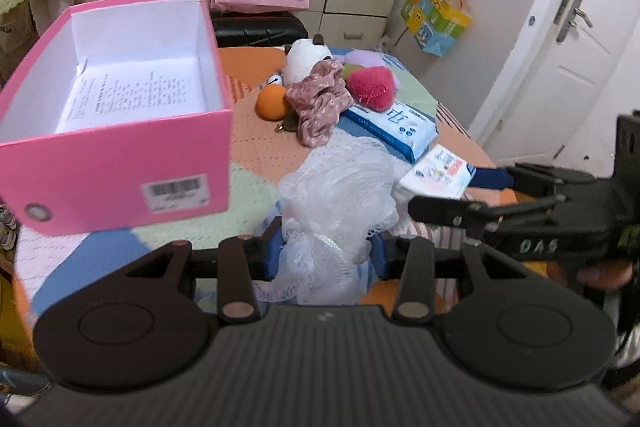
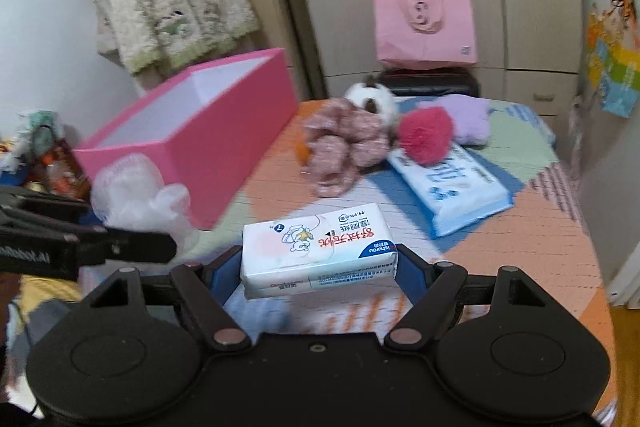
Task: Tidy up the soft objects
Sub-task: 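Carry the mesh puff and wipes pack into the pink box and release both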
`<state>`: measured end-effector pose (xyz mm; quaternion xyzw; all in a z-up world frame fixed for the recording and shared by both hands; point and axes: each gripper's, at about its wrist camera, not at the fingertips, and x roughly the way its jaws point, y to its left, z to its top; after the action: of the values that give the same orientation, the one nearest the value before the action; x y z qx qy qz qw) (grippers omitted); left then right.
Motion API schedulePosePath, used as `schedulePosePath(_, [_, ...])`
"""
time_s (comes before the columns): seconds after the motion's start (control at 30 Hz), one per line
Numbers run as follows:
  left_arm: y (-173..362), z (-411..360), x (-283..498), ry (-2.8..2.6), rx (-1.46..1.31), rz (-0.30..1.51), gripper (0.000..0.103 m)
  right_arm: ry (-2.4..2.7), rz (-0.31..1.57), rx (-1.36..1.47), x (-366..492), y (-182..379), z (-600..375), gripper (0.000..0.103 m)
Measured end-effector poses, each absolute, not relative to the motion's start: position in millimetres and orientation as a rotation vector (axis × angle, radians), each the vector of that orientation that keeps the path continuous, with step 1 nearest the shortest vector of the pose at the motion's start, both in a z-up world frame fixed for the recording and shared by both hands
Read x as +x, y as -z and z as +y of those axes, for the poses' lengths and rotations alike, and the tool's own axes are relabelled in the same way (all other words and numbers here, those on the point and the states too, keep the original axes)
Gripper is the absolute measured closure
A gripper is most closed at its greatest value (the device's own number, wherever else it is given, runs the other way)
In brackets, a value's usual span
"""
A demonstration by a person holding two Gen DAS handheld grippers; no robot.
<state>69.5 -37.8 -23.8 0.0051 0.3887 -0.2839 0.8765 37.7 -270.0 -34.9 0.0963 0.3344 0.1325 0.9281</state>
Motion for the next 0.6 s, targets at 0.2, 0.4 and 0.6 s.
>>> schedulePosePath(0.2, [-4.8, -4.0, 59.6, 0.587, -0.013, 0.802, 0.062, -0.37, 0.66, 0.223, 39.4, 6.8, -247.2, 0.02])
schedulePosePath(0.4, [-36.6, 21.4, 77.4, 0.553, -0.058, 0.75, 0.062, -0.426, 0.605, 0.211, 65.7, -20.2, -223.4, 0.02])
schedulePosePath(0.6, [-57.7, 36.5, 121.1, 0.501, -0.085, 0.708, 0.062, -0.476, 0.548, 0.166, 117.3, -39.9, -205.4, 0.02])
